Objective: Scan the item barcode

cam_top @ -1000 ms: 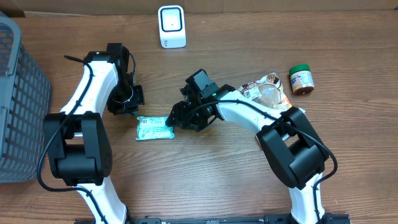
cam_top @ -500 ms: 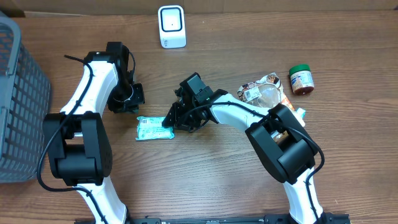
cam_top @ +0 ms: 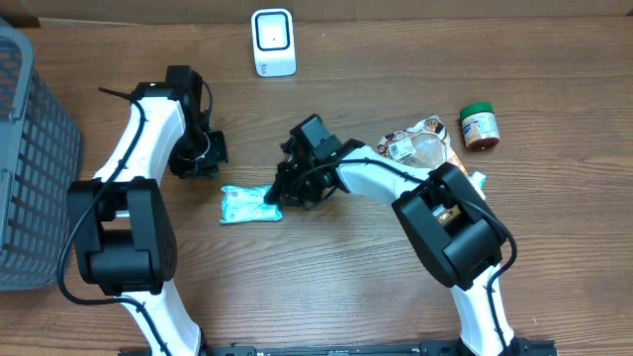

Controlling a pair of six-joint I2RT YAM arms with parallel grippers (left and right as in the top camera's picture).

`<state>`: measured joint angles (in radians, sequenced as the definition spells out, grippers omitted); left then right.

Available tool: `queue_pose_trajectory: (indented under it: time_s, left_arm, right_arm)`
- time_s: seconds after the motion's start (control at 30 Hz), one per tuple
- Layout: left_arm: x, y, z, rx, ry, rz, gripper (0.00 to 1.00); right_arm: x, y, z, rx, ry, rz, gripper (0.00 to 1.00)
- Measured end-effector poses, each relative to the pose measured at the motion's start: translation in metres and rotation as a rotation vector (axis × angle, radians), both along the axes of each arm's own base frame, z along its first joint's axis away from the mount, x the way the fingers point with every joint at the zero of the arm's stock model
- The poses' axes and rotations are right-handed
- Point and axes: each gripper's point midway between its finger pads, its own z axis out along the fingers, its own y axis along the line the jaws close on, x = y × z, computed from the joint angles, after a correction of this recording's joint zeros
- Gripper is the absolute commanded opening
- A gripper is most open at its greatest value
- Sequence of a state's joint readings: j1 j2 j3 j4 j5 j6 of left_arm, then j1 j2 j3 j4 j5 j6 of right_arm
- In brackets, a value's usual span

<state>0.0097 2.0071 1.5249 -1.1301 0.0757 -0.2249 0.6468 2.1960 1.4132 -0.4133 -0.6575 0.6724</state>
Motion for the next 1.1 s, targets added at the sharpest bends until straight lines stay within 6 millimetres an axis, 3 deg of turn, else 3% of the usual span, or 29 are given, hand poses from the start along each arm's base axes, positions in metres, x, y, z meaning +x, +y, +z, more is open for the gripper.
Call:
queue_pose_trajectory:
  time_s: [0.1, 0.2, 0.37, 0.5, 0.57, 0.77, 0.83, 0.97, 1.03, 1.07, 1.1]
  left_arm:
    - [0.000, 0.011, 0.000, -0.003, 0.001, 0.031, 0.04]
    - [0.000, 0.022, 0.001, -0.020, -0.002, 0.066, 0.05]
    - [0.006, 0.032, 0.008, -0.073, -0.031, 0.049, 0.04]
    - [0.011, 0.029, 0.020, -0.113, -0.058, -0.030, 0.04]
    - [0.013, 0.030, 0.028, -0.124, -0.067, -0.054, 0.04]
    - [0.020, 0.039, 0.055, -0.136, -0.097, -0.071, 0.05]
    - [0.021, 0.044, 0.060, -0.134, -0.106, -0.067, 0.10]
    - [0.018, 0.050, 0.066, -0.127, -0.113, -0.062, 0.33]
    - [0.017, 0.054, 0.072, -0.109, -0.129, -0.067, 0.71]
    - [0.017, 0.056, 0.076, -0.096, -0.137, -0.065, 1.00]
    - [0.016, 0.058, 0.080, -0.079, -0.146, -0.066, 1.00]
  right_arm:
    - [0.006, -0.019, 0.008, -0.013, -0.021, 0.014, 0.04]
    - [0.016, -0.044, 0.034, -0.018, -0.079, 0.018, 0.04]
    - [0.032, -0.072, 0.118, 0.053, -0.276, 0.021, 0.04]
    - [0.026, -0.095, 0.181, 0.105, -0.399, 0.020, 0.04]
    - [0.022, -0.105, 0.201, 0.125, -0.438, 0.021, 0.04]
    - [0.012, -0.125, 0.228, 0.138, -0.479, 0.012, 0.04]
    - [0.009, -0.128, 0.233, 0.139, -0.488, 0.011, 0.04]
    - [0.004, -0.129, 0.242, 0.150, -0.517, 0.025, 0.04]
    - [0.004, -0.129, 0.244, 0.153, -0.527, 0.031, 0.04]
    - [0.004, -0.129, 0.244, 0.153, -0.528, 0.031, 0.04]
    - [0.004, -0.129, 0.244, 0.152, -0.530, 0.033, 0.04]
